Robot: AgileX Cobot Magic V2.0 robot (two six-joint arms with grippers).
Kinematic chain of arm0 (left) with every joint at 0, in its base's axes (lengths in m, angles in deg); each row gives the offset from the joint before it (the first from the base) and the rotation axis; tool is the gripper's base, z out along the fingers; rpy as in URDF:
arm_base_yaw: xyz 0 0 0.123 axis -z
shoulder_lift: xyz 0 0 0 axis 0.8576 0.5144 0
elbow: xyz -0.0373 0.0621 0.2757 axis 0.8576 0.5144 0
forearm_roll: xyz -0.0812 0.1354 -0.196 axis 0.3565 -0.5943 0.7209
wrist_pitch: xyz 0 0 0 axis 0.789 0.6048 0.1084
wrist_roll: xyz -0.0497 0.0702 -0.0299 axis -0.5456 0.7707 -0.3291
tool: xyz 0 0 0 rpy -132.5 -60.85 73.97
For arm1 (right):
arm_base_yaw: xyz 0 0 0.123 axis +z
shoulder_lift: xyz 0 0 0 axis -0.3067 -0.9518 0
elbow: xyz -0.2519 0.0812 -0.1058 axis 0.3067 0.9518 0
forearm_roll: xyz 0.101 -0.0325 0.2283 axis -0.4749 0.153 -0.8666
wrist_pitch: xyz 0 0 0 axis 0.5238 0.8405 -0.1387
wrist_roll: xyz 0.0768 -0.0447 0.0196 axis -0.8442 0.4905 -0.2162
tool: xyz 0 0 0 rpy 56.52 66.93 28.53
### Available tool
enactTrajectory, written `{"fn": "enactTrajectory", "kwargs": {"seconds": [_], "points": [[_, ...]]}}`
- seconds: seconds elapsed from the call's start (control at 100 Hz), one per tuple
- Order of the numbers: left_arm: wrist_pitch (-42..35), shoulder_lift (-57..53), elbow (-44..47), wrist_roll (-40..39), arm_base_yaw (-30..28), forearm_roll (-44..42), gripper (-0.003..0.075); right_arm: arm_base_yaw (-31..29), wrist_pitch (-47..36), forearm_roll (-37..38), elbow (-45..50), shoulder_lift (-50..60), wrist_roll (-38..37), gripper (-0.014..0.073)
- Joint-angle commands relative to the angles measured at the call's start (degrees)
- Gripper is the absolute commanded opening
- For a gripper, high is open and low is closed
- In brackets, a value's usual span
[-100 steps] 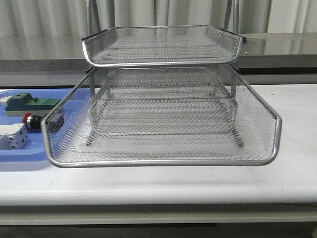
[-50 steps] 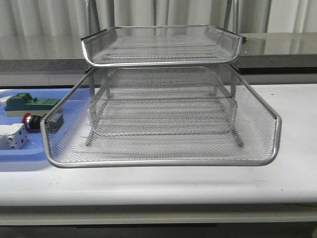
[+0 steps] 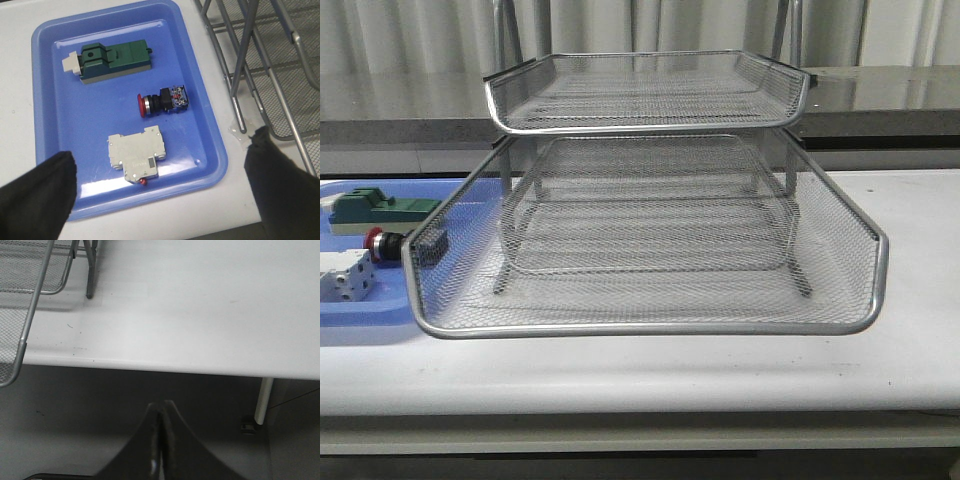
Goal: Place button on rack with both arms
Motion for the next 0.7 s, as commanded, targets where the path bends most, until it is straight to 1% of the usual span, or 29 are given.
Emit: {"fn": "enactTrajectory", "kwargs": {"seconds": [0.0, 0.09, 0.23, 0.33, 0.46, 0.59, 0.69], "points": [[-5.0, -1.0, -2.2, 1.4, -0.1, 1.2, 0.0634, -0.1, -2.8, 0.8, -1.8, -0.2, 0.1, -0.0068], [-4.6, 0.1, -3.7, 5.3, -0.1, 1.2, 0.0634, -0.1, -2.8, 0.8, -1.8, -0.2, 0.1, -0.0068], [-2.1, 5.3, -9.2, 13.5, -0.1, 1.5, 0.0634, -0.1, -2.8, 0.8, -1.8, -0.2, 0.1, -0.0068], [-0.2, 11.1, -14.5, 19.8, -0.1, 2.6, 0.0634, -0.1, -2.8, 0.8, -1.8, -0.2, 0.1, -0.0068], [3.3, 18.9, -21.7, 25.8, -0.1, 4.7, 0.0634, -0.1, -2.8, 0.8, -1.8, -0.2, 0.1, -0.0068], [7.8, 27.5, -29.0, 32.1, -0.1, 5.4, 0.0634, -0.1, -2.8, 0.8, -1.8, -0.2, 0.1, -0.0068], [12.2, 33.4, -33.9, 35.4, -0.1, 5.3, 0.0634, -0.1, -2.8, 0.8, -1.8, -0.2, 0.1, -0.0068]]}}
